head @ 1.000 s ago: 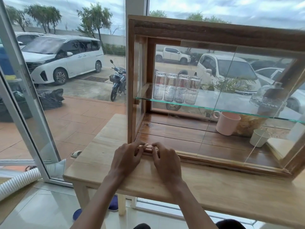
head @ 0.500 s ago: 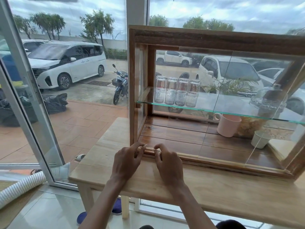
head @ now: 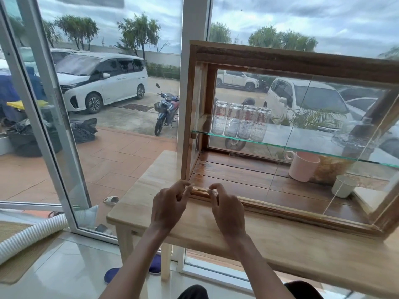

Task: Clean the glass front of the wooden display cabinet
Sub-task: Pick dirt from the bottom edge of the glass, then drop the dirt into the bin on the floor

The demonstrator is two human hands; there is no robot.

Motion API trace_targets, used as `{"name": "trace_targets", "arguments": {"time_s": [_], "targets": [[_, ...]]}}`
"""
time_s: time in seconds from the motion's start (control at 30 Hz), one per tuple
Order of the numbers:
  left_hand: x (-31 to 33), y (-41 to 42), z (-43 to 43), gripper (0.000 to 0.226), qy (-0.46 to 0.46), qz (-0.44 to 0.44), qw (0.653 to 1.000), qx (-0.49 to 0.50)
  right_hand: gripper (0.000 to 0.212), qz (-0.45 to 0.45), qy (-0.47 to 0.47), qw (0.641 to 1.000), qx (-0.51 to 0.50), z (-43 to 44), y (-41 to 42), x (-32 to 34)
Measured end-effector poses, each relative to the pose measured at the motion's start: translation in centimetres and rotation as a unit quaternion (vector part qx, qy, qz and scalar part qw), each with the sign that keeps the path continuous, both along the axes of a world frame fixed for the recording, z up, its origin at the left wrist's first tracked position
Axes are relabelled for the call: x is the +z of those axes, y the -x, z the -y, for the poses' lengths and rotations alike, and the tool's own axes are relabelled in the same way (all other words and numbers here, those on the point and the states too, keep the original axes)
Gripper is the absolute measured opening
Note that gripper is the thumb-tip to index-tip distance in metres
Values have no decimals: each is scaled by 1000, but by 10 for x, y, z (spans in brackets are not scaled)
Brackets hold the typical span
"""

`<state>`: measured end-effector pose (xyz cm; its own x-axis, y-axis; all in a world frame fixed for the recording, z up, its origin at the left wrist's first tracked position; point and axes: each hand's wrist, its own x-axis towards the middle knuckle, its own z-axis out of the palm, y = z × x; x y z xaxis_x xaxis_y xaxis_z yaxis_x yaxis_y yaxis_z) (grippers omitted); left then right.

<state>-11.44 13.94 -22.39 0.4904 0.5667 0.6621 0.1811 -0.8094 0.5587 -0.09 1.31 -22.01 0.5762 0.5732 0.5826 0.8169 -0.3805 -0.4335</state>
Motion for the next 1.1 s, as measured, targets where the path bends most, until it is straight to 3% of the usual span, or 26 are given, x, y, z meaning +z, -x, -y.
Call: {"name": "trace_targets", "arguments": {"time_s": [0.2,0.77,1.0,1.1], "targets": [[-10,46,-14,8,48,71,994,69,18,-9,-15,1000,17,-4,12,0],[-7,285,-46,11,51,52,959,275,8,-85,-76,978,173,-100,182,-15],[-66,317,-29,14,121,91,924,350,8,-80,-31,966,246,-103,225,-43],[-108,322,-24,12,155,54,910,382,7,-110,-2,962,251,-99,237,-77]]}}
